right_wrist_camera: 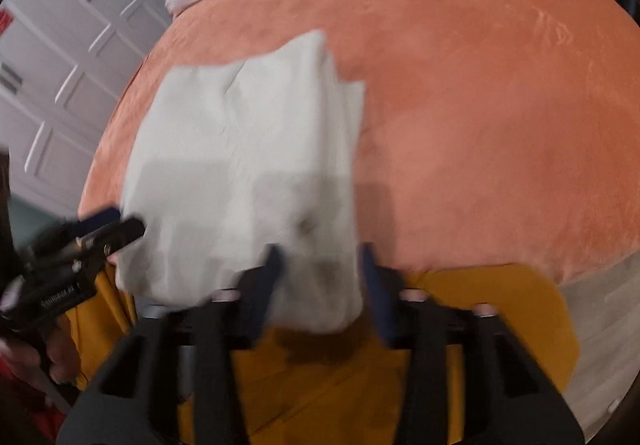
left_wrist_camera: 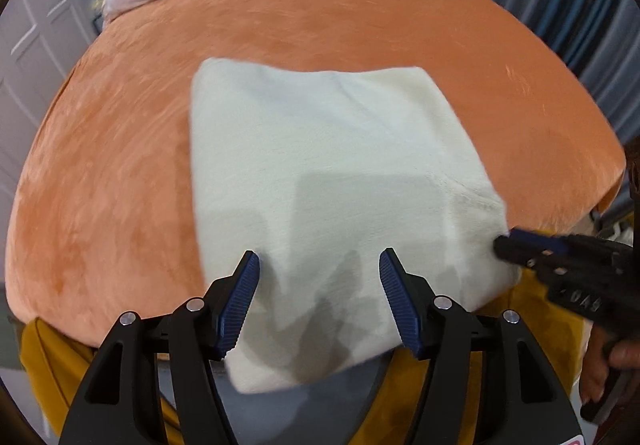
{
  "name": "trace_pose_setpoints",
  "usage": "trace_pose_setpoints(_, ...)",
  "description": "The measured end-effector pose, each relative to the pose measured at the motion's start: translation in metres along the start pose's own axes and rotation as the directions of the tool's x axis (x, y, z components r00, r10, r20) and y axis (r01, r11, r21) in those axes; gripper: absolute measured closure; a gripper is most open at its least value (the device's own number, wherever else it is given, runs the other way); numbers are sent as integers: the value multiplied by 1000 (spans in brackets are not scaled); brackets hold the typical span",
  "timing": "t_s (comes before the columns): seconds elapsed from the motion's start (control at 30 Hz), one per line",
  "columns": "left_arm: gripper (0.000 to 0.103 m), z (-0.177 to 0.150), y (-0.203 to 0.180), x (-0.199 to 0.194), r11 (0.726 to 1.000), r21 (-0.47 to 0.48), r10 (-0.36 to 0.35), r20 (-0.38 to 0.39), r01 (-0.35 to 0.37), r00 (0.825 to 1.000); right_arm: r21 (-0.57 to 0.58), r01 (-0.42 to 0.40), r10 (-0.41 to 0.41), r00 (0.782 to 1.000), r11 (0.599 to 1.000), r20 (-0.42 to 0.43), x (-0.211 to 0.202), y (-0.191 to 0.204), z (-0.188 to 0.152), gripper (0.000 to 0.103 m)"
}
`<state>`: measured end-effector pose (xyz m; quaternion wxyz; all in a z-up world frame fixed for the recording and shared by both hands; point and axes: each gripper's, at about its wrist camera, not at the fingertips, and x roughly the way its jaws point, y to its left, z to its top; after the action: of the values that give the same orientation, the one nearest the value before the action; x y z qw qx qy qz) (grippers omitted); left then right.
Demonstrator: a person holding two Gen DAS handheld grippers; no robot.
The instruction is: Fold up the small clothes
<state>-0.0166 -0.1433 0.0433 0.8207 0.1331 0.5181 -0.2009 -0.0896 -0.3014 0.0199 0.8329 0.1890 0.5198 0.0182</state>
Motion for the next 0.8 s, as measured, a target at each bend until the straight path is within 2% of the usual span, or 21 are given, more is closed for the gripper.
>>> trace_pose_setpoints(0.1,44,-1,-7,7,998,40,43,-1,-43,999,-75,61,-62,998,995,-4,6,20,3,95)
trace_pose_setpoints(0.27,44,-3,-7,9,997,48,56,0,-56,998,-116,82,-82,997,990,12,-17,28,-1,96)
trace_pose_setpoints(0.4,44,-8,-15,15,994,85,72,-8,-71,997,-114,133,-145,984,984,-101,35,15,-11,96)
trace_pose_setpoints(0.47,44,-9,-18,12,990,106,89,-1,-89,996,-127,144,-156,983,981,-92,32,20,-7,95)
trace_pose_setpoints(0.57,41,-5,-3,-3,998,46,46,7,-46,999,-104,131,-137,989,986,-54,14,22,2,85)
trace_pose_setpoints(0.6,37,-3,4,-8,999,16,39,16,-40,999,-80,113,-116,993,990,-31,3,19,5,75)
trace_pose_setpoints(0.63,33,0,12,-13,999,-15,40,30,-40,999,-60,98,-99,995,993,-6,-5,16,8,57)
trace_pose_setpoints(0.67,24,3,20,-16,998,-41,46,43,-44,998,-43,78,-77,997,996,18,-12,12,12,48)
trace_pose_setpoints(0.7,20,6,27,-17,997,-60,52,52,-49,997,-26,48,-47,998,999,43,-15,8,19,35)
trace_pose_setpoints(0.73,19,9,35,-15,995,-81,54,55,-49,997,-11,33,-32,998,999,53,-14,4,24,28)
trace_pose_setpoints(0.8,17,14,46,-3,994,-103,26,22,-24,999,20,22,-23,999,1000,42,-3,-5,37,26)
